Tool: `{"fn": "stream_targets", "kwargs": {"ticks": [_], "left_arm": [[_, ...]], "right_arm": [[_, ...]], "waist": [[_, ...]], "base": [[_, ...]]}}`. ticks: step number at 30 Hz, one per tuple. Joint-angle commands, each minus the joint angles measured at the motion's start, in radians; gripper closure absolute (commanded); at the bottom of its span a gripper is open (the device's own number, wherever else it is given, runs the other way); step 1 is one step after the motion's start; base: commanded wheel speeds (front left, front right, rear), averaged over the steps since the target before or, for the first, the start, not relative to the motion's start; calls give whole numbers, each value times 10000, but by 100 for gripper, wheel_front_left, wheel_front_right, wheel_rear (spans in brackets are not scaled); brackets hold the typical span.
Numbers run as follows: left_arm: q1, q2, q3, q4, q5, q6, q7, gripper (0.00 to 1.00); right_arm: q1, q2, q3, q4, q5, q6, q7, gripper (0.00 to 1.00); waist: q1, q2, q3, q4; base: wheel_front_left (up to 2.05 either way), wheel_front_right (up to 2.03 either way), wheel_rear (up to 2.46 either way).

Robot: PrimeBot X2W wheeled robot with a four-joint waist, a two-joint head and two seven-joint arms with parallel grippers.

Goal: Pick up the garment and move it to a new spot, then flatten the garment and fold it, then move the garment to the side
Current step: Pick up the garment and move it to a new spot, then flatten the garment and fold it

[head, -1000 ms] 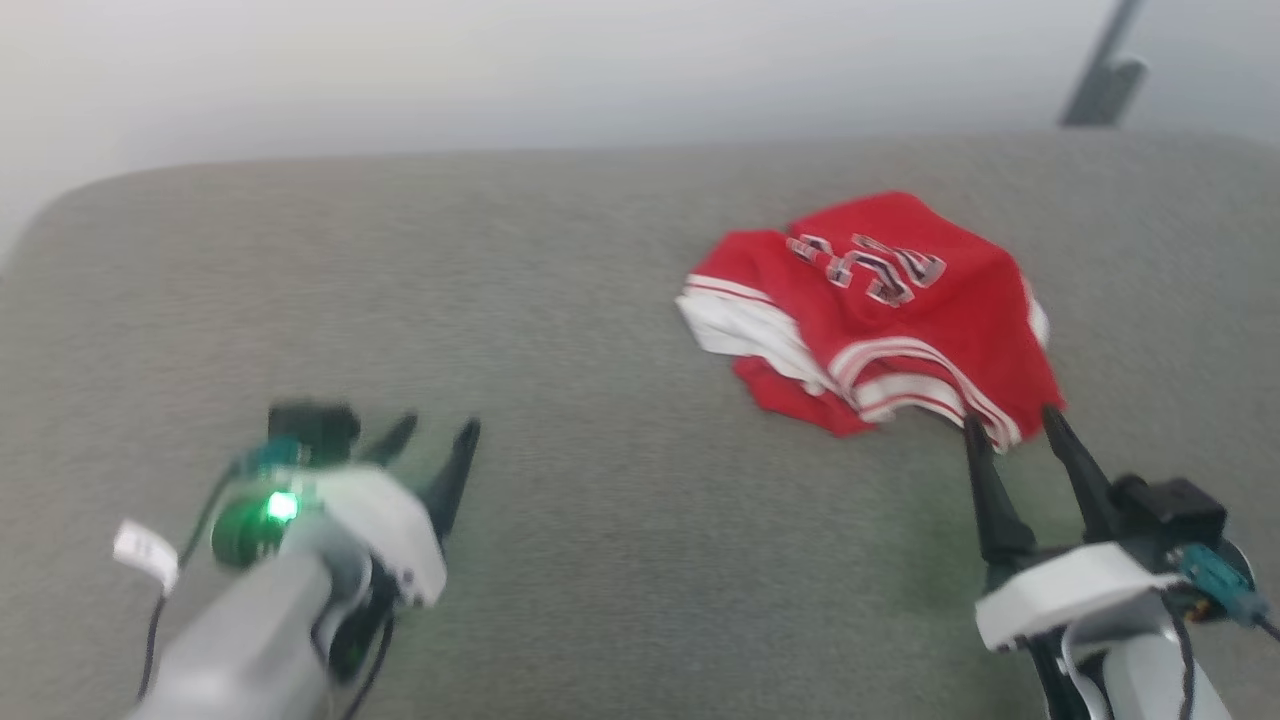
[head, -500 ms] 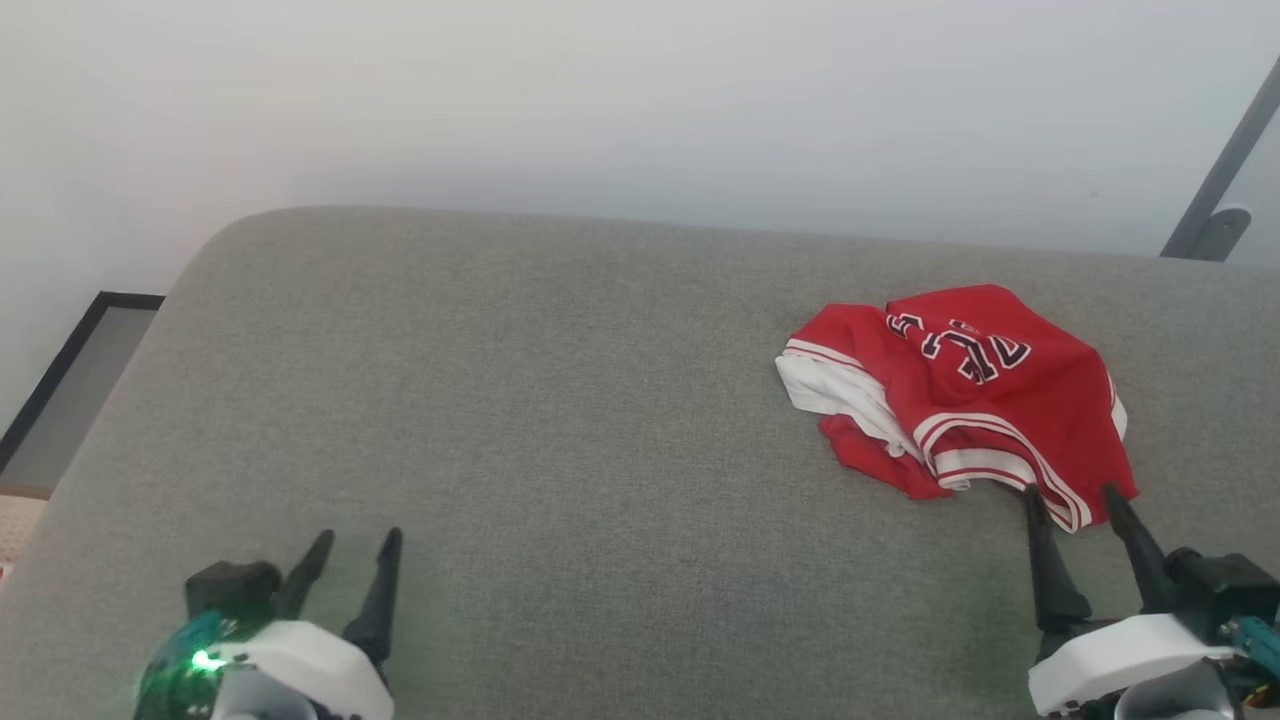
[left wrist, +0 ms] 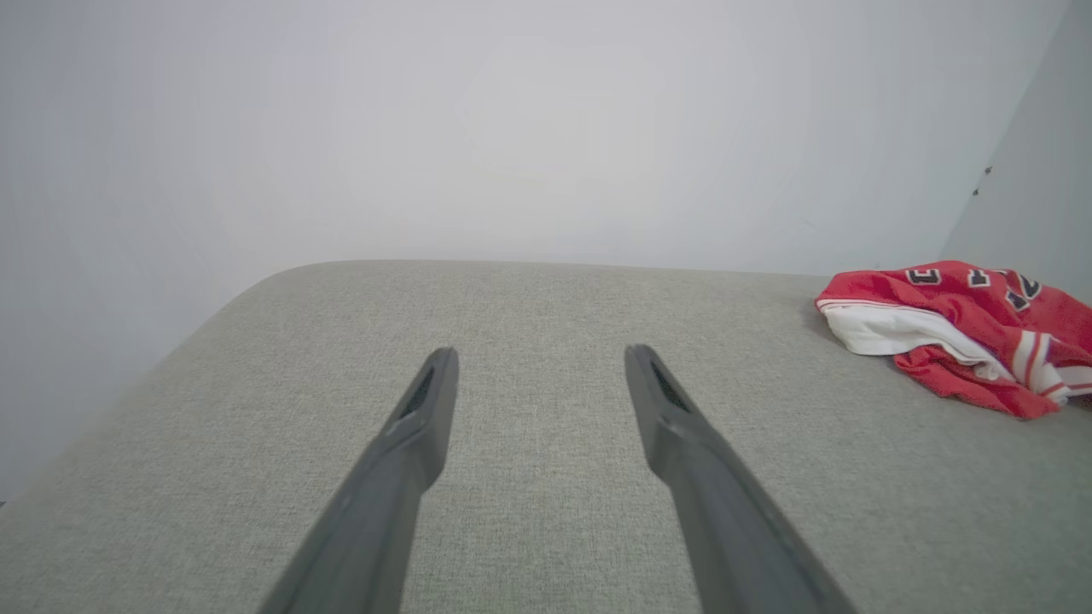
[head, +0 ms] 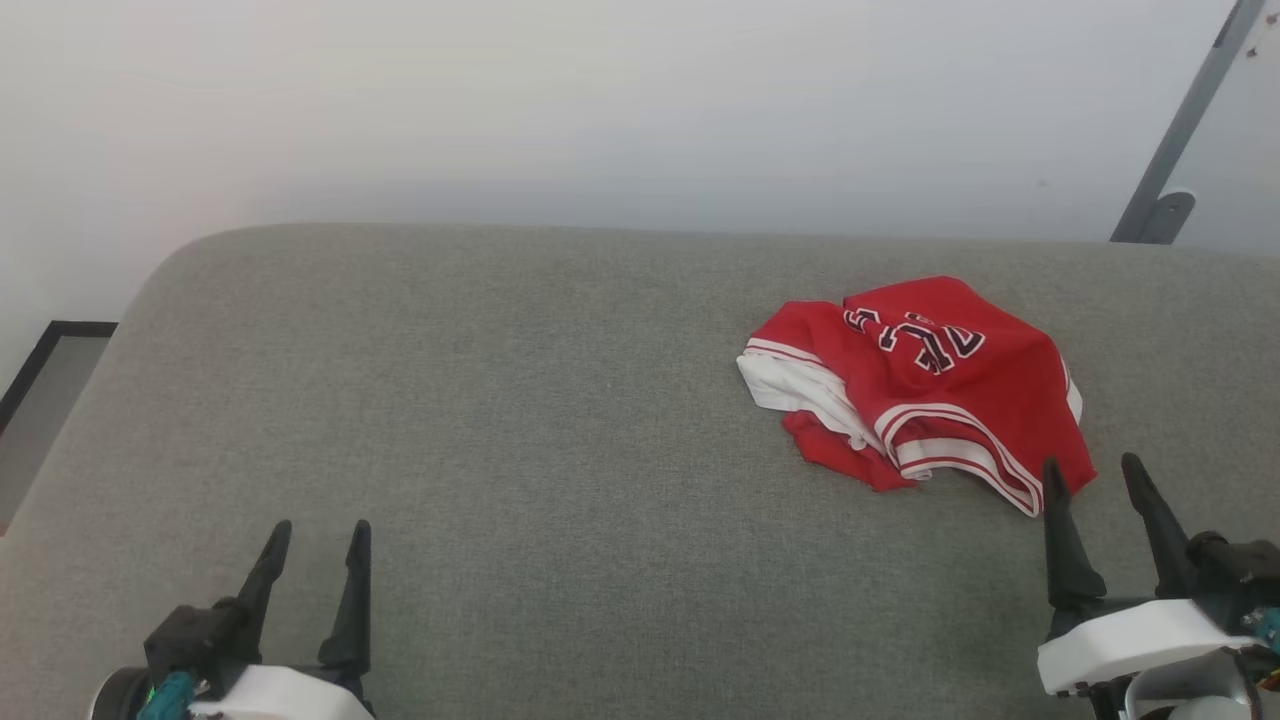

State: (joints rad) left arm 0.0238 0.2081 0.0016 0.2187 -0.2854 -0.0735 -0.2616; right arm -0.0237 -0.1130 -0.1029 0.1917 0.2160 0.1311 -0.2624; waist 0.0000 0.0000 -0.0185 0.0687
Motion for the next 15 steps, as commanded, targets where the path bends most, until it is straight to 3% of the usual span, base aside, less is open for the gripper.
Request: {"fn": "stream_targets", "kwargs": {"ticks": [1, 15], "left_arm": [[189, -72, 121, -82, 196, -98, -46, 0], [58, -866, 671, 52, 925, -504, -46, 0]], "right_arm": [[30, 39, 22, -16, 69, -7, -32, 0], [-36, -95, 47, 144, 32, -7, -32, 0]], "waist": [[0, 0, 21, -38], [0, 0, 279, 84]], "base": [[0, 0, 0], [0, 0, 0]]}}
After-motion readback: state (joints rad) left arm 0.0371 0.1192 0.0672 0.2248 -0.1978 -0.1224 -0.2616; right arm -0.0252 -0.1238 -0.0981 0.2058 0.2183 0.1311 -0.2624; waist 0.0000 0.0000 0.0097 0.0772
